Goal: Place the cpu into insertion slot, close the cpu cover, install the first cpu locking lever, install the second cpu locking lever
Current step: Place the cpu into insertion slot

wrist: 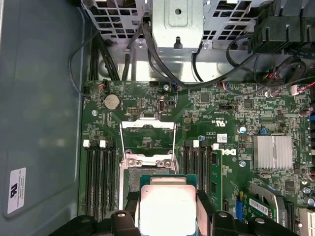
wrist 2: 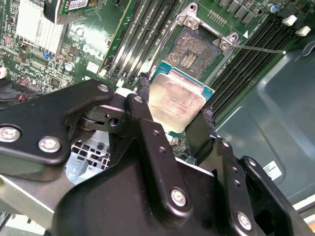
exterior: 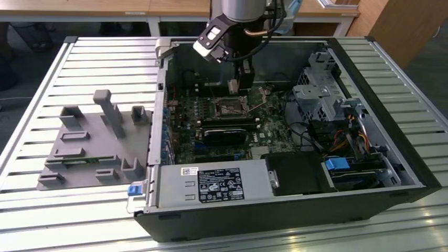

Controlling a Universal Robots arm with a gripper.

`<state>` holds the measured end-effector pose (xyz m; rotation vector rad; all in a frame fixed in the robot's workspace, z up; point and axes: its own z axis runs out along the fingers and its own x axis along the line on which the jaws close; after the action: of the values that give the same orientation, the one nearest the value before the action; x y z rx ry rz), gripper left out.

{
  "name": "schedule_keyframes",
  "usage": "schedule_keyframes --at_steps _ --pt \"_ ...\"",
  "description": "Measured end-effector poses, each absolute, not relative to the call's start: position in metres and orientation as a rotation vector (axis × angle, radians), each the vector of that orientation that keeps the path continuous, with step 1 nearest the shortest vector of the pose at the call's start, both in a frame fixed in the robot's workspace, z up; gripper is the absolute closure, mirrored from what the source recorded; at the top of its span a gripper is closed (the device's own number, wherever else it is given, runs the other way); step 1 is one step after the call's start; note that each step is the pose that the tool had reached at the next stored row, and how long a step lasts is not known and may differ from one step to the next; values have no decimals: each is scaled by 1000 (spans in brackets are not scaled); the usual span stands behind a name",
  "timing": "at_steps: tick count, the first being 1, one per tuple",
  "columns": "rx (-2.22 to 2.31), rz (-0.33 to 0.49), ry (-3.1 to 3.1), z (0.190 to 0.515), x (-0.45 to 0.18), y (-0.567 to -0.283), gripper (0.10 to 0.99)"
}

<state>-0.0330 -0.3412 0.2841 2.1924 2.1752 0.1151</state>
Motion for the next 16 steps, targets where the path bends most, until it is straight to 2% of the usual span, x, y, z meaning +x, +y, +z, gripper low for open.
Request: schedule_keyframes --at_steps 16 --pt "2202 113 2166 266 -34 -333 545"
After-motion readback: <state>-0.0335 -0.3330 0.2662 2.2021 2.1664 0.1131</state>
